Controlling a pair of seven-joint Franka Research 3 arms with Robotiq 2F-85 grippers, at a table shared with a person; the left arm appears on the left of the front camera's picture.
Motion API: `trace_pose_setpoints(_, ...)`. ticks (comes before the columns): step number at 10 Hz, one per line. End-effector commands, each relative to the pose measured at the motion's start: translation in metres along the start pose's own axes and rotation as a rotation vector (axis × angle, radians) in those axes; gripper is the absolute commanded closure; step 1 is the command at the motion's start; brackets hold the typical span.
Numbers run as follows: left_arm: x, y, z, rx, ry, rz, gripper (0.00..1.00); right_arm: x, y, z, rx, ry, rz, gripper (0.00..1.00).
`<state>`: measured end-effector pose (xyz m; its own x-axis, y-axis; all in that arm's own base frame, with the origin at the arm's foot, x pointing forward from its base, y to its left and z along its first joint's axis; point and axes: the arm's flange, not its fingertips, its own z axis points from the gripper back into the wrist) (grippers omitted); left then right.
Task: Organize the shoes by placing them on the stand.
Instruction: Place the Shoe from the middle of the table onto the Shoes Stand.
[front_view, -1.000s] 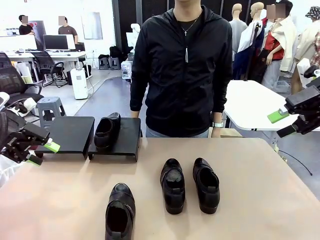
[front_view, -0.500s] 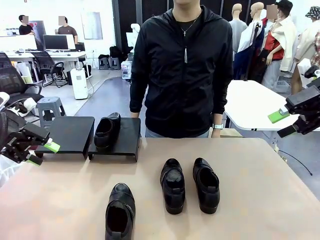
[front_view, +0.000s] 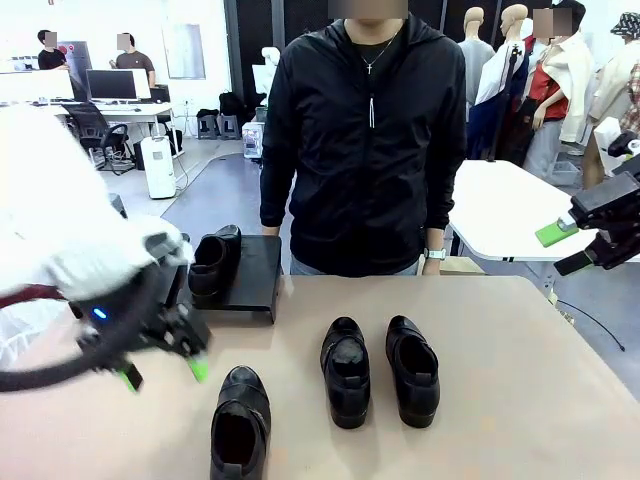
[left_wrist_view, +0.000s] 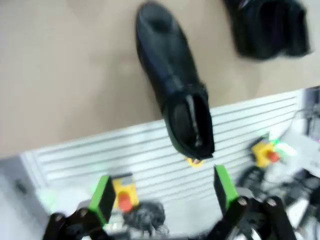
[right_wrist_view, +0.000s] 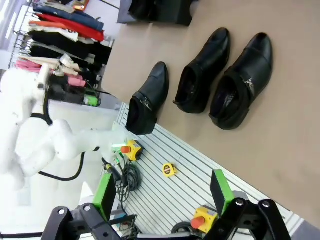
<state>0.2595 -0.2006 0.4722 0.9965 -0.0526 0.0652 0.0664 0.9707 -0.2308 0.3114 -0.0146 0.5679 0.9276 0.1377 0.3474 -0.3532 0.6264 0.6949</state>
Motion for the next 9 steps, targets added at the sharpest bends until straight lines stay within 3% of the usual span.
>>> trace_pose_setpoints(1,0.018,-0.023,-0.027,0.15,0.108,0.042,0.0,0.001,0.003,0.003,-0.001,0.004,-0.014,0.0)
trace_pose_setpoints(5,0.022,-0.02,-0.038,0.145,0.022,0.191,0.0,0.001,0.003,0.003,-0.001,0.004,-0.014,0.0)
trace_pose_setpoints(9,0.028,-0.023,-0.074,0.118,0.071,0.205,0.0,0.001,0.003,0.003,-0.001,0.004,-0.014,0.0)
